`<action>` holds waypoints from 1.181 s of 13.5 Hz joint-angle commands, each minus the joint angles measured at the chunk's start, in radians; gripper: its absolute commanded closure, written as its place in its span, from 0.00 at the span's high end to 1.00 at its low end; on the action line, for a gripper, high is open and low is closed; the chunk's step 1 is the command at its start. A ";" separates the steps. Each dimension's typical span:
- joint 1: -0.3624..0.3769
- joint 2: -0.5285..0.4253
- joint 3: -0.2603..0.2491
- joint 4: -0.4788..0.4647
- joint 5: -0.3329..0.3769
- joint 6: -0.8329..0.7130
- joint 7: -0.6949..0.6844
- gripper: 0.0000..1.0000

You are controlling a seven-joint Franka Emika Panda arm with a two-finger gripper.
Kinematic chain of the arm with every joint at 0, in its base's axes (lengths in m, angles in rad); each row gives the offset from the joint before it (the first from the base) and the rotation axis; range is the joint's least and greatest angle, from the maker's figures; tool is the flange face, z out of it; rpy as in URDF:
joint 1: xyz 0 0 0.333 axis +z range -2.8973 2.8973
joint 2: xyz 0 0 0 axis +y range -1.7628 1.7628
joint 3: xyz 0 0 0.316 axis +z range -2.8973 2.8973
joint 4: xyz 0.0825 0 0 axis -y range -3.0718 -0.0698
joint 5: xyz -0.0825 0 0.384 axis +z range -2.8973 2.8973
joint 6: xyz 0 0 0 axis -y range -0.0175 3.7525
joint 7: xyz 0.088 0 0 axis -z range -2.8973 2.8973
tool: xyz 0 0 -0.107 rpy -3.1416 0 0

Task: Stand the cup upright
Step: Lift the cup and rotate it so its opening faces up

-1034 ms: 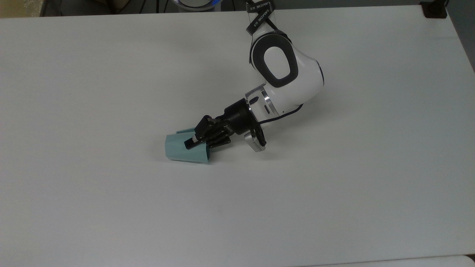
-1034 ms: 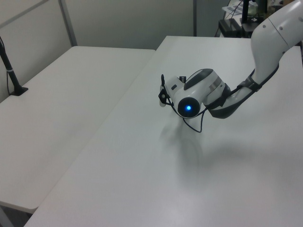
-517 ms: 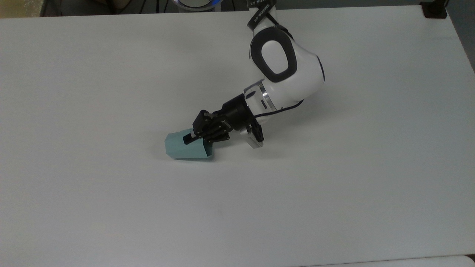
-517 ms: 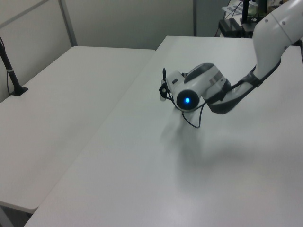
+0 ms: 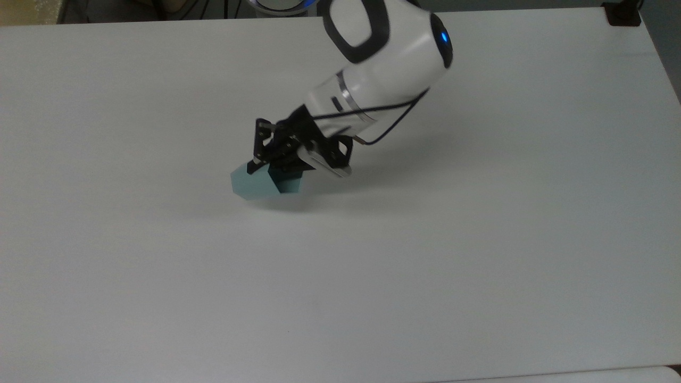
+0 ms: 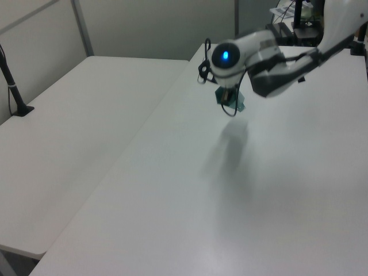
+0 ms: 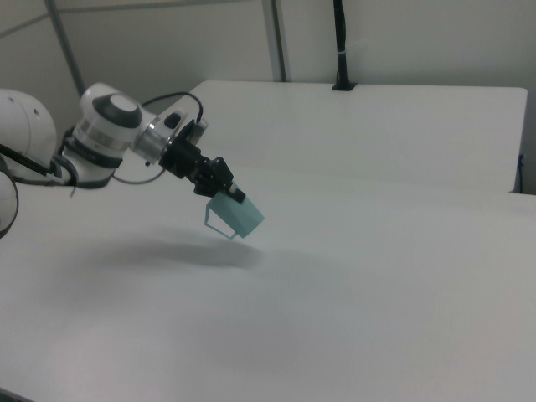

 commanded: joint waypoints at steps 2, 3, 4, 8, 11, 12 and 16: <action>-0.100 -0.336 0.007 -0.285 0.286 0.154 -0.052 0.00; -0.107 -0.381 0.003 -0.328 0.341 0.172 -0.076 0.00; -0.121 -0.418 -0.002 -0.363 0.402 0.182 -0.114 0.00; -0.129 -0.559 -0.107 -0.564 0.623 0.339 -0.211 0.00; -0.123 -0.643 -0.196 -0.734 0.726 0.488 -0.323 0.00; -0.120 -0.654 -0.226 -0.765 0.766 0.518 -0.358 0.00; -0.094 -0.601 -0.258 -0.784 0.849 0.588 -0.388 0.00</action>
